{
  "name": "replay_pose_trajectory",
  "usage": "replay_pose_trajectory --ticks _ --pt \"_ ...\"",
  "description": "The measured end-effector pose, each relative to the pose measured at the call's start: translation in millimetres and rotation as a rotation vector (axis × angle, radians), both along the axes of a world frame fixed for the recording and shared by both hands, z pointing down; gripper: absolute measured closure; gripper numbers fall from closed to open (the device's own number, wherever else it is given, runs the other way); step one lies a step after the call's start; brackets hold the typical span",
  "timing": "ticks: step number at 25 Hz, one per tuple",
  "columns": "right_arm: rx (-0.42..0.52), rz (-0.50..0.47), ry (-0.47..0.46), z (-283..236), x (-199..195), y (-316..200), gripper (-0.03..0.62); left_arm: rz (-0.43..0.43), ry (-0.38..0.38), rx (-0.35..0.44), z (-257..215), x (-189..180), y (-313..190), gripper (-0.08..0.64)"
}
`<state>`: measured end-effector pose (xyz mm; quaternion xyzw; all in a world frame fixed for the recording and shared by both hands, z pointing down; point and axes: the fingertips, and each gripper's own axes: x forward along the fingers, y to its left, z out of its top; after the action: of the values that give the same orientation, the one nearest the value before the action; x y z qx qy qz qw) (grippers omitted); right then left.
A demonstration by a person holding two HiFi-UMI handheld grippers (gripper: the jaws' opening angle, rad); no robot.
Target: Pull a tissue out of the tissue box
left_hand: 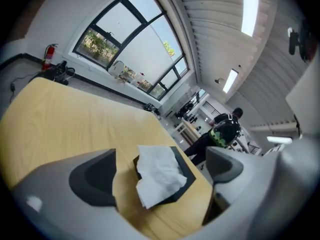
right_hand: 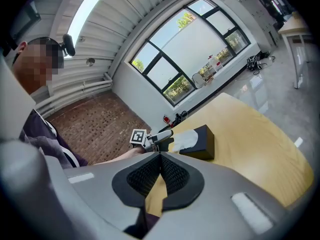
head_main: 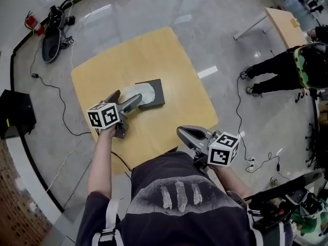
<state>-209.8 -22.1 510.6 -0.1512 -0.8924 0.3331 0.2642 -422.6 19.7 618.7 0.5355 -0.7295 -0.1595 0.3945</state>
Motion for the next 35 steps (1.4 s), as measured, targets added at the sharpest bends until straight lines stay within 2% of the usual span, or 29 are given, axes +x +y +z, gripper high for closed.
replay_pose_trajectory --ticks 4,7,11,14,17,20,25,28,29,31,35 --pt "0.0 0.063 0.027 12.7 -2.3 -6.0 0.598 0.047 0.073 -0.014 33.6 -8.2 -2.6 0.021" --pt "-0.013 0.067 0.048 19.3 -3.3 -11.8 0.597 0.042 0.137 -0.031 47.8 -4.9 0.3 0.085" --pt "-0.024 0.062 0.064 24.0 -6.2 -2.2 0.598 0.03 0.104 -0.102 55.6 -11.1 27.8 0.21" --pt "-0.002 0.057 0.075 21.8 -1.4 -13.4 0.598 0.029 0.138 -0.06 53.4 -5.8 19.9 0.314" --pt "0.054 0.1 0.078 22.9 7.3 -41.7 0.597 0.081 0.123 -0.032 53.8 -3.5 -14.6 0.357" --pt "0.051 0.11 0.08 23.9 10.9 -47.8 0.597 0.093 0.111 -0.04 50.7 0.3 -16.4 0.41" --pt "0.053 0.095 0.081 25.0 14.2 -50.5 0.597 0.078 0.091 -0.022 50.5 -0.9 -15.3 0.438" --pt "0.033 0.071 0.072 19.2 32.1 -59.2 0.597 0.001 0.115 -0.099 60.4 11.7 -5.4 0.474" --pt "0.037 0.084 0.069 17.3 38.2 -68.3 0.597 0.012 0.107 -0.096 57.6 18.1 -18.7 0.483" --pt "0.059 0.124 0.067 16.9 42.0 -85.3 0.598 0.078 0.058 -0.033 45.8 21.7 -53.4 0.499" --pt "0.033 0.101 0.06 17.2 24.4 -74.6 0.597 0.009 0.04 -0.044 22.7 9.1 -24.2 0.551"
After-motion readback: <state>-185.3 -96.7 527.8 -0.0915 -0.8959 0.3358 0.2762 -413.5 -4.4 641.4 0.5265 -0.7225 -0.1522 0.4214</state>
